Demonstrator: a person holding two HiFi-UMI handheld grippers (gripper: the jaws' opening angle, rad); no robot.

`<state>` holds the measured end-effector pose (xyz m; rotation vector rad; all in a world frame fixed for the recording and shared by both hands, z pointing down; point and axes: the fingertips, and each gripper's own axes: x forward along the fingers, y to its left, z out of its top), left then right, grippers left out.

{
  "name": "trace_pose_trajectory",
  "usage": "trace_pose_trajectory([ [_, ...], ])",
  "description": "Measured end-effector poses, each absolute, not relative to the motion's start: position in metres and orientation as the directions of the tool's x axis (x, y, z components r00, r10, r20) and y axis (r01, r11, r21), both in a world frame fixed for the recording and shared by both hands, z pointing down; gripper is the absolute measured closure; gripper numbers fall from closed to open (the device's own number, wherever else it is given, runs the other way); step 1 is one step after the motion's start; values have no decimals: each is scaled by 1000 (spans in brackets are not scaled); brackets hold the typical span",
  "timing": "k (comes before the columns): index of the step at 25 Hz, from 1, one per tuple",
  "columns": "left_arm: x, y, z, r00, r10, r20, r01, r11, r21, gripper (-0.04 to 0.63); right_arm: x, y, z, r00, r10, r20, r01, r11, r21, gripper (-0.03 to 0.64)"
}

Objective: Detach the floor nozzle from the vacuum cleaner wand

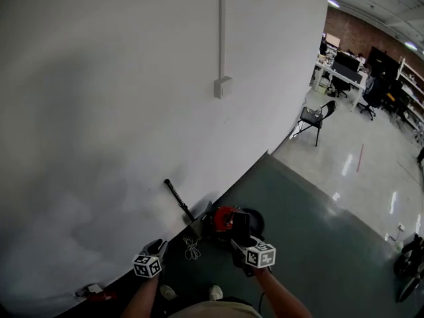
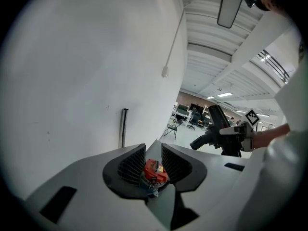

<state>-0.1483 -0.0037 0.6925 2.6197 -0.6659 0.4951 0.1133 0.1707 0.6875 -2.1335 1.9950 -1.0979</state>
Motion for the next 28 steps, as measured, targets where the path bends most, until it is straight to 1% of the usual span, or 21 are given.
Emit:
trace_pose_trajectory([
  [7,-119,28,716,818,-316,480,-486,-826,284,500,66,147,709,-141,-861,488,-861,-136,-490,390],
  [14,-98,49,724,822,-264,505,-454,-839,301,500,35,125,728,-193,-832,520,-879,-89,-469,390],
  [20,-100,55,731,820,-243,519,-442,-844,304,500,18,123,742,-222,-805,550,-882,-74,-465,390],
  [28,-116,50,727,818,-259,514,-455,-837,304,500,6,123,744,-228,-805,547,-901,-39,-433,390],
])
